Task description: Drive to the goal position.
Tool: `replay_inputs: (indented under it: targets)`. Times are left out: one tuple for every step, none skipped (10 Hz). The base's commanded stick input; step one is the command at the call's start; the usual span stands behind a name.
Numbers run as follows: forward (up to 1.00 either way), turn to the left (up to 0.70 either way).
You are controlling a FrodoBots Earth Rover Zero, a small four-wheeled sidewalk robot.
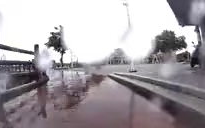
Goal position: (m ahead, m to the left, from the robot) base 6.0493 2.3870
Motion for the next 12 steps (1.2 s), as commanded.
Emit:
replay_inputs:
  targets:
    - [1.0,0.0]
    - [1.0,0.0]
    - [1.0,0.0]
    - [1.0,0.02]
    - [1.0,0.17]
    - [1.0,0.28]
    - [1.0,0.27]
    - [1.0,0.23]
    - [1.0,0.24]
    - [1.0,0.25]
    - [1.0,0.23]
    - [1.0,0.13]
